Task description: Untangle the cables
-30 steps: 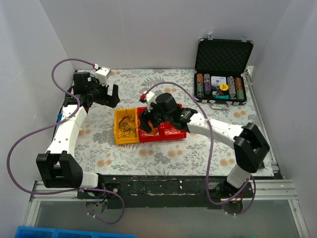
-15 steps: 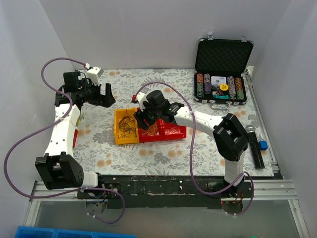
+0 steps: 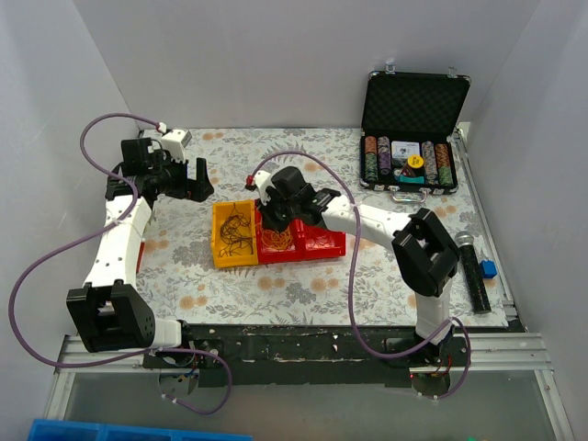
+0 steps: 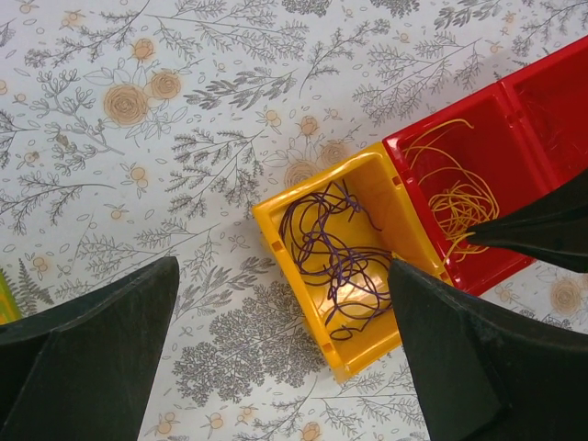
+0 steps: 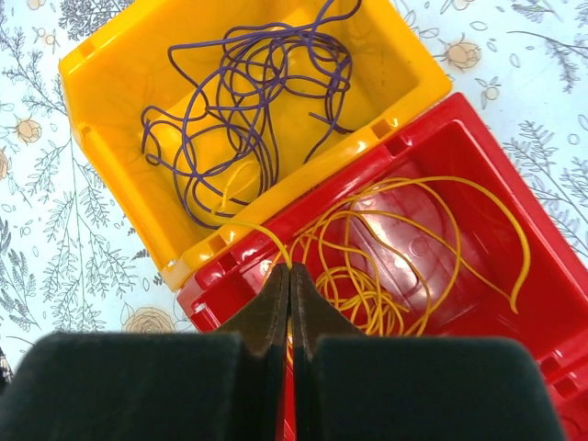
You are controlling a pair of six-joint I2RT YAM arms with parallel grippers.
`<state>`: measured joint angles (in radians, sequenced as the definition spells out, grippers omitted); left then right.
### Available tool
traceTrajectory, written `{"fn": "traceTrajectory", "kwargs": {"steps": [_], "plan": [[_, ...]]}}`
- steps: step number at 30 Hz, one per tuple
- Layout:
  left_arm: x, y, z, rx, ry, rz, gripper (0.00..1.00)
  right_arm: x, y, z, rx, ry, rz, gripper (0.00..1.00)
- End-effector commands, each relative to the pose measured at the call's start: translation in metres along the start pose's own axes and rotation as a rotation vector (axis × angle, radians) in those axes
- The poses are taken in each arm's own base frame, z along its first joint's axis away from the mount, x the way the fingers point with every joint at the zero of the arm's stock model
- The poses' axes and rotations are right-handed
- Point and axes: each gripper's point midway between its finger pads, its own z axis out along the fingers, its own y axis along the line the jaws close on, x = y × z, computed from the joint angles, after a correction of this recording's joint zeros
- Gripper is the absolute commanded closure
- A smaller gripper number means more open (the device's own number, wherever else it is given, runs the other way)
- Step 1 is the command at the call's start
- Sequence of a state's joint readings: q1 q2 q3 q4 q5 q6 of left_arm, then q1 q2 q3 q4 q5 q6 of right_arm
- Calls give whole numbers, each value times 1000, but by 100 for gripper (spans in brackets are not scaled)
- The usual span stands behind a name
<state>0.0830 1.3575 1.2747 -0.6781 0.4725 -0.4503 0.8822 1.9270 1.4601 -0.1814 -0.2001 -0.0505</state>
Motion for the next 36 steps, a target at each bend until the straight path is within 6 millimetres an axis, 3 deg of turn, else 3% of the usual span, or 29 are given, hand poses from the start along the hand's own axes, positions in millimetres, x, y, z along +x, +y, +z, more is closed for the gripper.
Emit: {"fn": "traceTrajectory", "kwargs": {"steps": [1, 7, 14, 17, 23, 25, 29, 32, 36], "plan": [[-8, 2, -10, -39, -58, 16, 2, -39, -10, -33, 62, -117, -5, 99], [-4, 4, -7, -47, -53, 6, 2, -36, -39, -55, 202, -172, 80, 99], [-6, 6, -7, -58, -54, -2, 2, -9, -68, -52, 355, -90, 151, 99], [-4, 7, -7, -60, -50, -3, 2, -8, -69, -50, 357, -97, 163, 99], [-3, 7, -8, -65, -52, -3, 2, 0, -65, -25, 320, -25, 219, 98], [-4, 8, -8, -76, -61, -1, 2, 0, -63, -21, 321, -23, 256, 91], [-1, 10, -6, -81, -54, -5, 2, -6, -55, -20, 297, -55, 275, 66], [0, 11, -4, -80, -46, -12, 2, -17, -53, -31, 293, -95, 276, 47], [2, 11, -1, -75, -40, -29, 2, -41, -45, -62, 283, -155, 259, 19]]}}
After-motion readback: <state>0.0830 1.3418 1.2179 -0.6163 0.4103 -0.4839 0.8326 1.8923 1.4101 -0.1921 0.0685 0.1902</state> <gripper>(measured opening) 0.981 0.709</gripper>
